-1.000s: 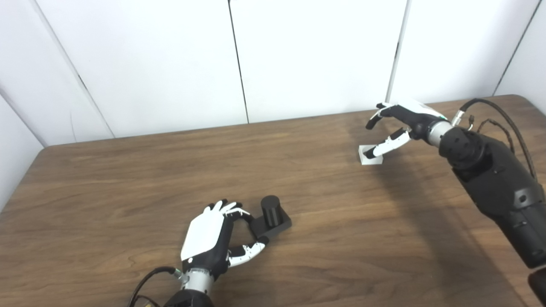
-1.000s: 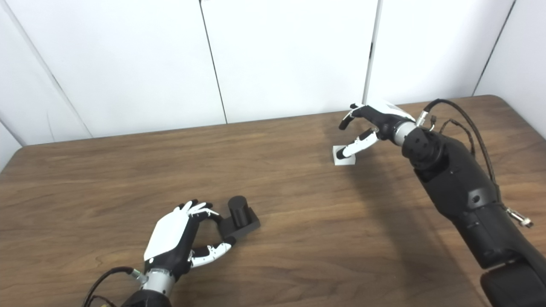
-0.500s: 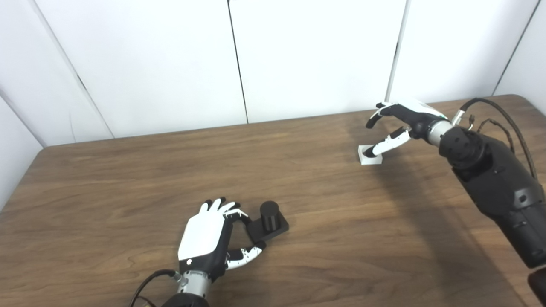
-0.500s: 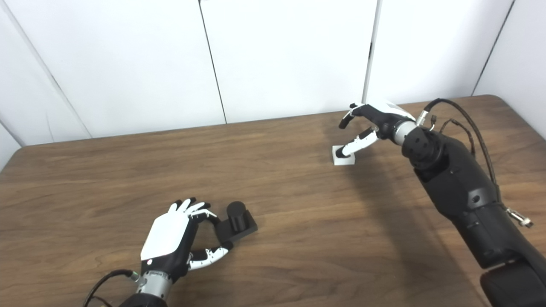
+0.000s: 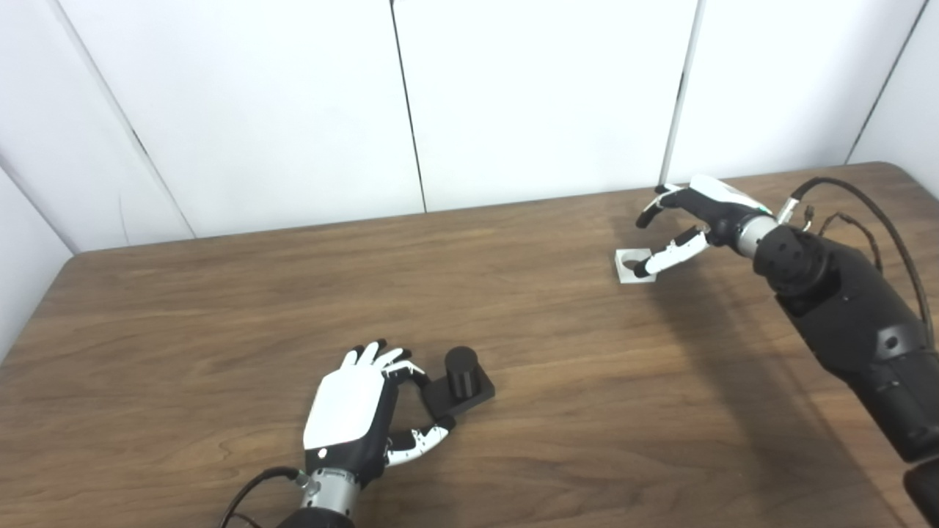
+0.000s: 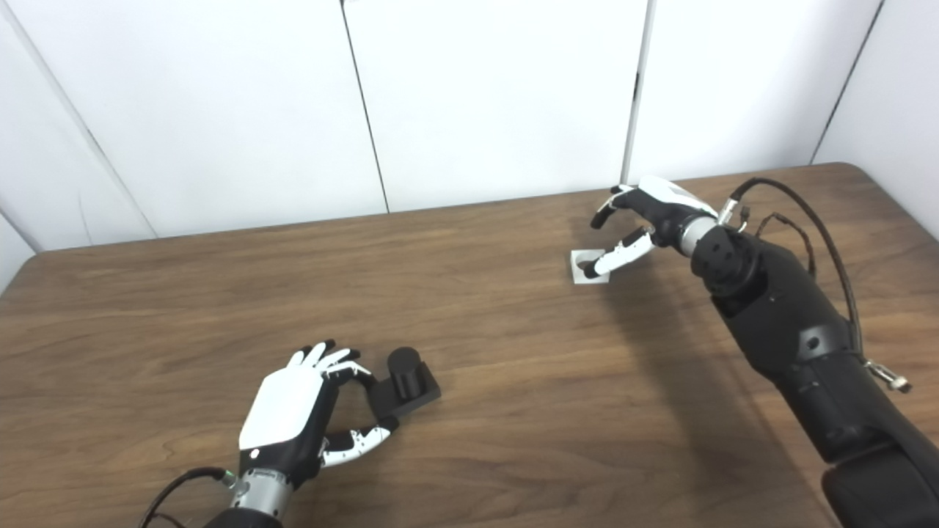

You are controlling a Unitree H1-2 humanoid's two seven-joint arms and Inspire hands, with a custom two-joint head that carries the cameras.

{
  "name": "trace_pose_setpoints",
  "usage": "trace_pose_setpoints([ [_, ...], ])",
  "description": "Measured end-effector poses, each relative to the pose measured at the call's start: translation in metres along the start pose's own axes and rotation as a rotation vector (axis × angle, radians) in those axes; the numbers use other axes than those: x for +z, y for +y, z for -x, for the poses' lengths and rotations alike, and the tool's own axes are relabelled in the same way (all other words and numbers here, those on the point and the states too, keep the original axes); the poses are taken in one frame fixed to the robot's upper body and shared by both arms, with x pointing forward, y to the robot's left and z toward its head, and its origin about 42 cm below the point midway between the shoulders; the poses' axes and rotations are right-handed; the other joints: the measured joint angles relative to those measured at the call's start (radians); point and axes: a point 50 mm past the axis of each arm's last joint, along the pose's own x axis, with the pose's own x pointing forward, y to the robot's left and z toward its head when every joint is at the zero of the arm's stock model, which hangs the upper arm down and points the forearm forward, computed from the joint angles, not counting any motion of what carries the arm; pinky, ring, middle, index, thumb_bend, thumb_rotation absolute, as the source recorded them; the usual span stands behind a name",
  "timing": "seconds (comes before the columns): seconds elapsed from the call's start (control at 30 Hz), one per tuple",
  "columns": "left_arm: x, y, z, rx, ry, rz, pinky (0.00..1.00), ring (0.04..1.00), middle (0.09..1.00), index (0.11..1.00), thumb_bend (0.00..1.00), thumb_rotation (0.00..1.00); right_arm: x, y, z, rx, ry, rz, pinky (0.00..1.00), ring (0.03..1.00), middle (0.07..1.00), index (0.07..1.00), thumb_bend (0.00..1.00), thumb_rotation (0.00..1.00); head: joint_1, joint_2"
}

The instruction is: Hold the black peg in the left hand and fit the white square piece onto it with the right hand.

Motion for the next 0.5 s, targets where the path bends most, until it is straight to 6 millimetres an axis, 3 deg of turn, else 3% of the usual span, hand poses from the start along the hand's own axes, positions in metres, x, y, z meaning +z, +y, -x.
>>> trace_pose_setpoints([
  [0.23,-0.001,-0.001,0.001,-0.001,0.006,0.015,0.99,0.968,0.869,0.597,0.49,0.40,-0.002,0.012,-0.008,0.020,0.027,-0.002,0.93,1.000,0.967,0.711,0.89,0.30,-0.003,0.003],
  [0.5,-0.001,0.000,0.001,-0.004,0.009,0.018,0.98,0.962,0.864,0.590,0.49,0.39,-0.004,0.014,-0.013,0.003,0.018,0.008,0.95,1.000,0.967,0.708,0.89,0.30,-0.003,0.003],
])
